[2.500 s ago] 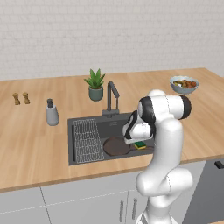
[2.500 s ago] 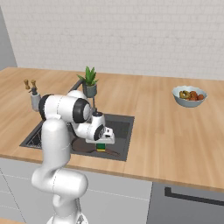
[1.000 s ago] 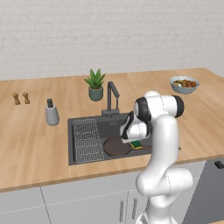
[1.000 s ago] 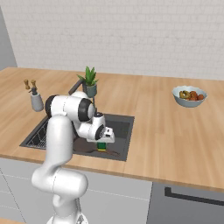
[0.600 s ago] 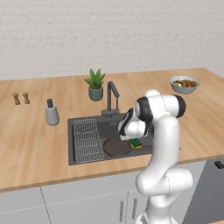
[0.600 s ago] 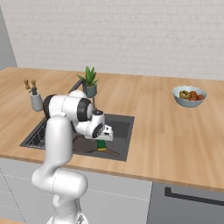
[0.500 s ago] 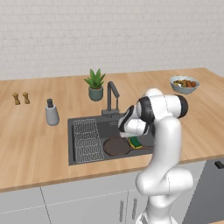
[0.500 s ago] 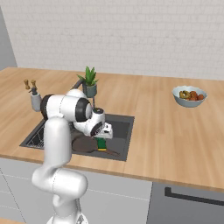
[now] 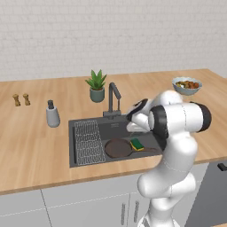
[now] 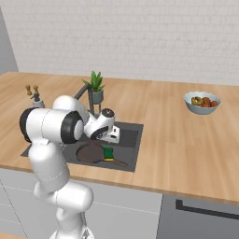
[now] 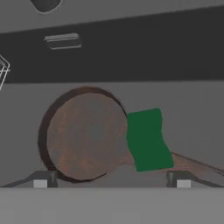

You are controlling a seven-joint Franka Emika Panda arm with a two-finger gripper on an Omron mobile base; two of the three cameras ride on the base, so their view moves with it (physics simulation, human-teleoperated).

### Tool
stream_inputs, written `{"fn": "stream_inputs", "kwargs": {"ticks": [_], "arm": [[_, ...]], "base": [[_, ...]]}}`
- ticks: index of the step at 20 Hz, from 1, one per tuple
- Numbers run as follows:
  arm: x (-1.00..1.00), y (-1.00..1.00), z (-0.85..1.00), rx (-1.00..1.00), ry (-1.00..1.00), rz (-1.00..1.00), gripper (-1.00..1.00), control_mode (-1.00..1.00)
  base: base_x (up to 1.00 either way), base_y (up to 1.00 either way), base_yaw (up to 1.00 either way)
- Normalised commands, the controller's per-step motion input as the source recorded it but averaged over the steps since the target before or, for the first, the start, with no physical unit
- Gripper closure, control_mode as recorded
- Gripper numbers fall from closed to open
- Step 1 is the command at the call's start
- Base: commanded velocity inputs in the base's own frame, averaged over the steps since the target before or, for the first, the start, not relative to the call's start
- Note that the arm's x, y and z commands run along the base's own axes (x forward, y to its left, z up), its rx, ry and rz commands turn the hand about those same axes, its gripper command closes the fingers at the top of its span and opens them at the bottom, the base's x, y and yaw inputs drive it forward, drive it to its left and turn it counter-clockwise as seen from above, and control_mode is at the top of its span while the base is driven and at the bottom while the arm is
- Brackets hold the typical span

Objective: Pick the pan and sponge and place them into the sink. Then turn on the water.

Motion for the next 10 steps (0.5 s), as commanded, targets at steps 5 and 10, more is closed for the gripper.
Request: {"fn": "stream_inputs", "kwargs": {"ticks": [5,10], "arm": [[0.07,0.0,0.93,0.02,0.12,0.0,-1.0,-1.0],[0.07,-0.01,0.06,0.07,0.05,0.0,-1.0,-1.0]], "base": [[0.0,0.0,0.0],[0.0,0.0,0.0]]}}
